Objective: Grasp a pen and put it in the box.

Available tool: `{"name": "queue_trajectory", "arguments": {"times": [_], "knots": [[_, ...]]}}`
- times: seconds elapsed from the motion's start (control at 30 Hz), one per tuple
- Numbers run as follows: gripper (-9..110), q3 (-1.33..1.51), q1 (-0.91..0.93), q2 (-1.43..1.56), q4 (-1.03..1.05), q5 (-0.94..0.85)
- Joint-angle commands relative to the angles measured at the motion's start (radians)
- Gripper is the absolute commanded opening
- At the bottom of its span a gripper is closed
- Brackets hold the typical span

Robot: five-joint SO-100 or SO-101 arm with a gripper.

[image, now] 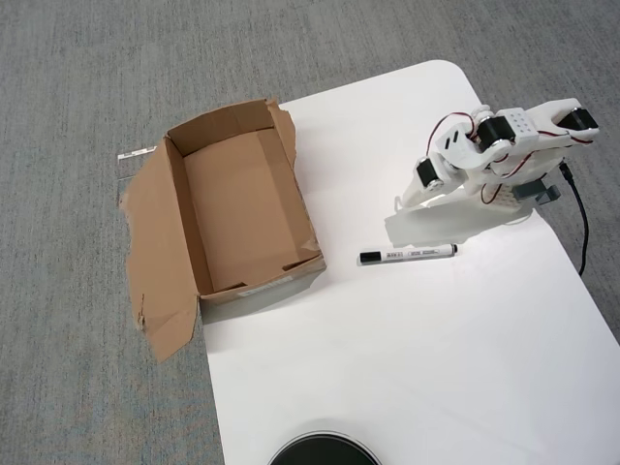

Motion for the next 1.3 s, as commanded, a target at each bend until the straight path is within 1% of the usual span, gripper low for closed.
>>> {"name": "queue_trajectory", "arguments": {"times": [0.0,0.6,0.87,1.13,1.27], "knots": [[0,-0.007,0.002,0.055,-0.009,0.001],[0,-0.056,0.008,0.055,-0.011,-0.002],[0,-0.257,-0.004,0.055,-0.011,-0.002],[0,-0.351,-0.004,0.054,-0.011,-0.007],[3,-0.433,-0.005,0.054,-0.011,-0.007]]}}
